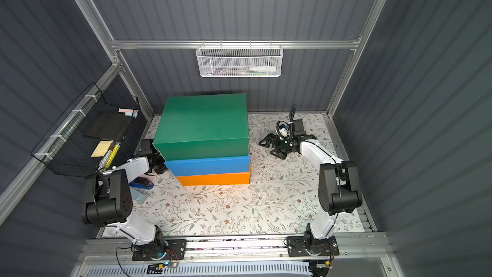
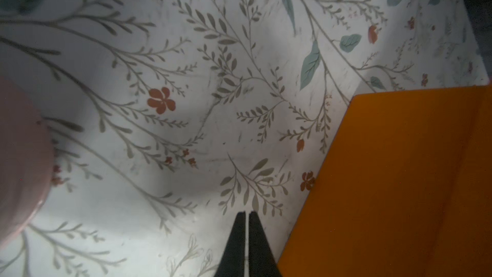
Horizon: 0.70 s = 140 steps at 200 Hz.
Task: Stack the shoeboxes
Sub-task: Move the shoeboxes to the center of the board.
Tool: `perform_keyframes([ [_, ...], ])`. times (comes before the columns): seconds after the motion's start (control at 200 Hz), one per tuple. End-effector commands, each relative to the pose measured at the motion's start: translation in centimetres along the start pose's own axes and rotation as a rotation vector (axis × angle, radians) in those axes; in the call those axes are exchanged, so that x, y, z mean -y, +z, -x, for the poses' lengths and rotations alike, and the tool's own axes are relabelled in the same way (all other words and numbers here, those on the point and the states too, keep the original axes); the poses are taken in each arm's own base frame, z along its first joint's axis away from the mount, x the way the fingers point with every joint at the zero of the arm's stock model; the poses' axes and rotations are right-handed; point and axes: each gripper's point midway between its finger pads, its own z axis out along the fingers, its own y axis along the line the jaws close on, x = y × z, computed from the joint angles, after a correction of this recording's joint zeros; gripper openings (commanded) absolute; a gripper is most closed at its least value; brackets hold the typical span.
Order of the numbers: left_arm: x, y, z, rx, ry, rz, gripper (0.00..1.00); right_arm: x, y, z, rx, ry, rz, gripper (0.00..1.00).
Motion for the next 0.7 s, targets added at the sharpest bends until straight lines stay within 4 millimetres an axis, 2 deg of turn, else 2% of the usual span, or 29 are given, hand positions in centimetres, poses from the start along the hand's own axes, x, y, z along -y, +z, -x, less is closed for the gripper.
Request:
perform_keyframes([
  [0.0,1.0,1.0,-0.1,-0.029,0.009,-0.041,0.1,1.2,0.9,-0.1,-0.003,0.041,-0.011,0.89],
  [0.135,2.3,1.9,-1.3,-0.068,0.024,-0.071,0.11,2.1,1.9,-0.1,-0.015,0.078,-0.014,0.84],
  [0.25,4.7,2.6,-2.6,-0.106,0.062,-0.101,0.11,2.6,2.4,-0.1,-0.023,0.094,-0.02,0.81],
  [0.405,7.1,2.4,-3.4,-0.123,0.065,-0.165,0.11,3.0,2.0,0.4,-0.011,0.093,-0.033,0.81],
  [0.695,10.0,2.5,-3.8,-0.125,0.095,-0.216,0.11,4.7,0.9,1.8,0.015,0.128,-0.043,0.81],
])
